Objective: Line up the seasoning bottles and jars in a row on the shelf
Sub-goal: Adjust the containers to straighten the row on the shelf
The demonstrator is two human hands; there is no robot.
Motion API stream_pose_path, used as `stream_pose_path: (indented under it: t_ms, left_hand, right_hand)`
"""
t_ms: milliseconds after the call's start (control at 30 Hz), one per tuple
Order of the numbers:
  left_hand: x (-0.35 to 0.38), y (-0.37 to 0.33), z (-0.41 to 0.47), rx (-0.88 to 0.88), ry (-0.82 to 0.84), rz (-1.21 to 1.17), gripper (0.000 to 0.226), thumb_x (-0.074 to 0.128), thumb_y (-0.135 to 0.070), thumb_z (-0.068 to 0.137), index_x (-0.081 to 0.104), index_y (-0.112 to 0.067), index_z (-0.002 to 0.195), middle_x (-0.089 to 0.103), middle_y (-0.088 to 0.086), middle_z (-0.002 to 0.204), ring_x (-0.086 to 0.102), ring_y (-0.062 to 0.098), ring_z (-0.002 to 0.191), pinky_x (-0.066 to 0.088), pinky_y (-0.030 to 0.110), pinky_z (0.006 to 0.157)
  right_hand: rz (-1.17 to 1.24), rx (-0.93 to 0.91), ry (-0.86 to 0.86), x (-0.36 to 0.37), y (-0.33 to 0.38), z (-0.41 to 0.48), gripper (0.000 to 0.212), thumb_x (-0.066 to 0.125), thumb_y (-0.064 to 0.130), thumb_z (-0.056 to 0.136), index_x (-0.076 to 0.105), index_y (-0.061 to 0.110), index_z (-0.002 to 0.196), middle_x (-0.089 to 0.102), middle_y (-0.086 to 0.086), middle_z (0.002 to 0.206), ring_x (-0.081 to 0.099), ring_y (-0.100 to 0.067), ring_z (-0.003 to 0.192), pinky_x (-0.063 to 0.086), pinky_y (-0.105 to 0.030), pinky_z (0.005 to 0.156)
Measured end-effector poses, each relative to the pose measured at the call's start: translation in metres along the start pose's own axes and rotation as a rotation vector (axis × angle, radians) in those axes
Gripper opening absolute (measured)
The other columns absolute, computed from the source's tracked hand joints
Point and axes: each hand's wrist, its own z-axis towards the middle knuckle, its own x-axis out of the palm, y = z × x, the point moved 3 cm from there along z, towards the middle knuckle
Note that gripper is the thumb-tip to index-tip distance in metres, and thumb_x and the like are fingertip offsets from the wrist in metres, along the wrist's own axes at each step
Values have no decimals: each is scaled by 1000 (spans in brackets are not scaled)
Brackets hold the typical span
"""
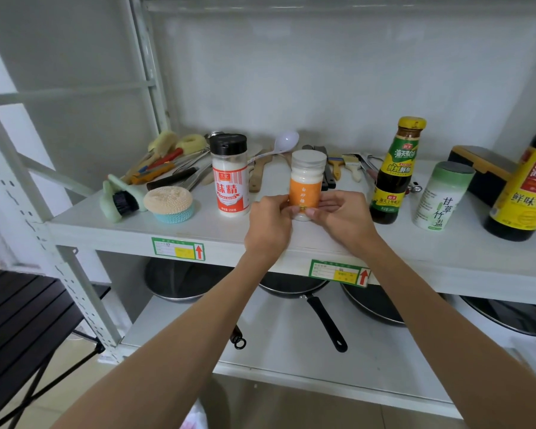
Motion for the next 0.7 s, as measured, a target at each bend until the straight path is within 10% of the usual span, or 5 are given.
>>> stream_pose_path:
  t_ms: [367, 567, 700]
  left_hand:
    - [-5, -1, -4, 88, -172, 6, 22, 50, -15, 95, 67, -4, 105, 71, 11, 96, 57, 13, 81, 38, 17, 73]
    - [0, -38, -50, 457, -167, -111, 17, 48, -17, 95, 60, -13, 106, 61, -1, 103, 54, 11, 95, 42, 18, 85]
    - [32, -61, -72, 393, 83, -107, 28, 46, -16, 92, 60, -17, 117, 62, -1, 116, 52, 2, 105, 34, 5, 89]
  right_hand:
    - [-51, -24, -645, -60, 5, -45, 23, 55, -10, 74, 57, 3, 93, 59, -2, 88, 55, -14, 76, 35, 4, 57]
    - [-302, 184, -376, -85, -12, -32, 71, 63, -9, 75, 31, -3, 138, 47, -23, 133, 46, -35, 124, 43, -41, 104]
    - [-325, 124, -224, -89, -13, -18, 70, 67, -1, 78, 34, 4, 139, 56, -18, 130, 52, -34, 121, 42, -31, 92]
